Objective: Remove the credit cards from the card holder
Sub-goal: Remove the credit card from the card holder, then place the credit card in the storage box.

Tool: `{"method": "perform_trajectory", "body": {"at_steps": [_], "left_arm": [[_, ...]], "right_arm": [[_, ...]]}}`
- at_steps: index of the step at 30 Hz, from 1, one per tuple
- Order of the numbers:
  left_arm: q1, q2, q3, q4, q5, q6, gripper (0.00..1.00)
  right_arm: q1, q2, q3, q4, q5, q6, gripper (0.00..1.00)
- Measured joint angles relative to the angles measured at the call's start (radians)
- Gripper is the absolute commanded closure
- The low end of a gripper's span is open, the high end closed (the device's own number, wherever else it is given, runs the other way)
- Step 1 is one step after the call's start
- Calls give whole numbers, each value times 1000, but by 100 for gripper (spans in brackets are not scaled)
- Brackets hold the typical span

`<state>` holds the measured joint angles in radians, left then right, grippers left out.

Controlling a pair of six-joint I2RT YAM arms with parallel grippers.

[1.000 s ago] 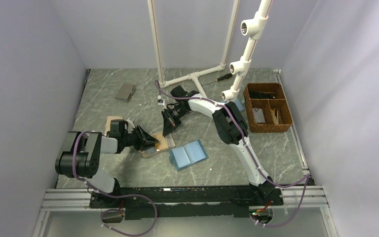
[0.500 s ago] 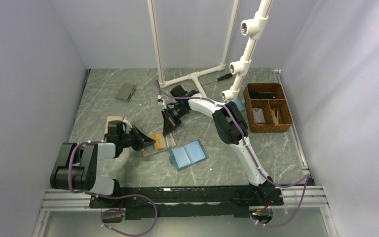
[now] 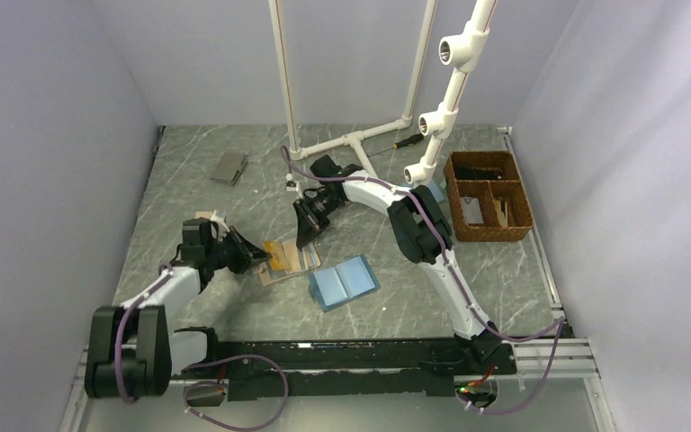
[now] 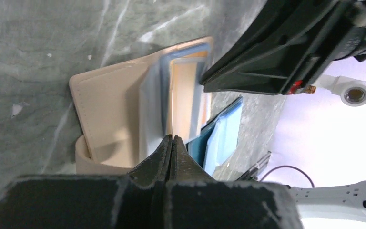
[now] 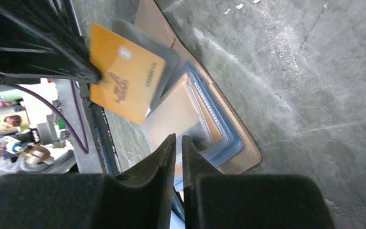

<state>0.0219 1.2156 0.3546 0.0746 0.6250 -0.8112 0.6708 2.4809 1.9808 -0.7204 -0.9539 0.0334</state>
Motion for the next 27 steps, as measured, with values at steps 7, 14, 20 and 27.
{"method": "perform_trajectory", "body": {"at_steps": [7, 14, 20, 27], "left_arm": [[0, -240, 52, -169, -52, 100, 100], [0, -371, 53, -212, -33, 177, 100], [-35, -449, 42, -135, 32, 213, 100], [-216, -452, 42, -57, 32, 272, 100]], "right_arm": [[8, -78, -61, 2, 34, -119, 70], [8, -253, -111, -32, 24, -314, 43], [16, -489, -167, -136, -39, -628, 28], [27, -624, -240, -295, -48, -999, 24]]}}
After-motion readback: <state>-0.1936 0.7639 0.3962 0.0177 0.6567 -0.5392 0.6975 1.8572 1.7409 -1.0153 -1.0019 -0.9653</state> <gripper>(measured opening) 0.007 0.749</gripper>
